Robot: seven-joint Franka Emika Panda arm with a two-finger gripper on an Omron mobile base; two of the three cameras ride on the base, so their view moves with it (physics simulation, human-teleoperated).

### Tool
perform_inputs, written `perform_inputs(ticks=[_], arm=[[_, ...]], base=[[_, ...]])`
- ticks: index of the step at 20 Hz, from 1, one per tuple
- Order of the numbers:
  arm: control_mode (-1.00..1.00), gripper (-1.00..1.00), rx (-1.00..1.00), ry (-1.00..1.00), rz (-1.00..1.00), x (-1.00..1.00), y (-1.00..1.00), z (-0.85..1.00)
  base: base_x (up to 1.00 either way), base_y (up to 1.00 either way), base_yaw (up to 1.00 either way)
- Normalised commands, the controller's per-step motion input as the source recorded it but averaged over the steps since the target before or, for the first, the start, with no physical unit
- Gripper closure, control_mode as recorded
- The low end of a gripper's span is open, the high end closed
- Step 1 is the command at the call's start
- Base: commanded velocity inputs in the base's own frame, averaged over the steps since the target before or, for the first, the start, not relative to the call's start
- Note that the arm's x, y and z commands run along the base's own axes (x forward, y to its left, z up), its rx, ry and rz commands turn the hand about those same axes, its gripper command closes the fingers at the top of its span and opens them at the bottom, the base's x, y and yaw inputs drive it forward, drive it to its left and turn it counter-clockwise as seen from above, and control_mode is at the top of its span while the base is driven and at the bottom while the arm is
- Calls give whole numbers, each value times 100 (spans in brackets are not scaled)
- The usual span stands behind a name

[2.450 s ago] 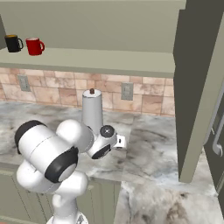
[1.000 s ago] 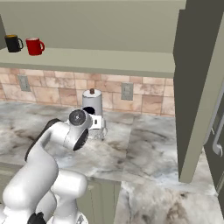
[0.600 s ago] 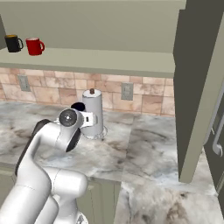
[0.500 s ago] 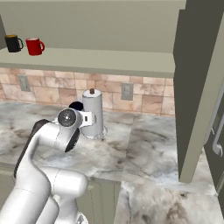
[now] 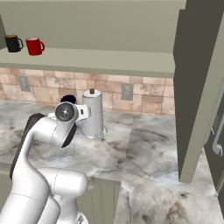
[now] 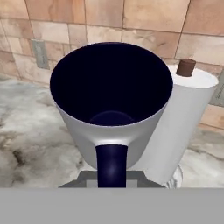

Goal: Pick the mug on the counter and place it in the cabinet with the handle facing the right, like the mugs already inside.

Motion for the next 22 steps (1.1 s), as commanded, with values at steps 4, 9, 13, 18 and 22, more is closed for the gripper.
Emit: perform_inputs(ticks=[4, 9, 13, 18, 22], arm=[[-100, 100, 0, 0, 8, -19, 21, 56], [-100, 100, 0, 0, 8, -23, 21, 47], [-100, 100, 0, 0, 7, -19, 14, 41], [-100, 100, 1, -2, 8, -13, 4, 47], [-100, 100, 2, -2, 6, -7, 0, 55]], base=[[0, 0, 0], [0, 0, 0], [0, 0, 0], [0, 0, 0], [0, 0, 0]])
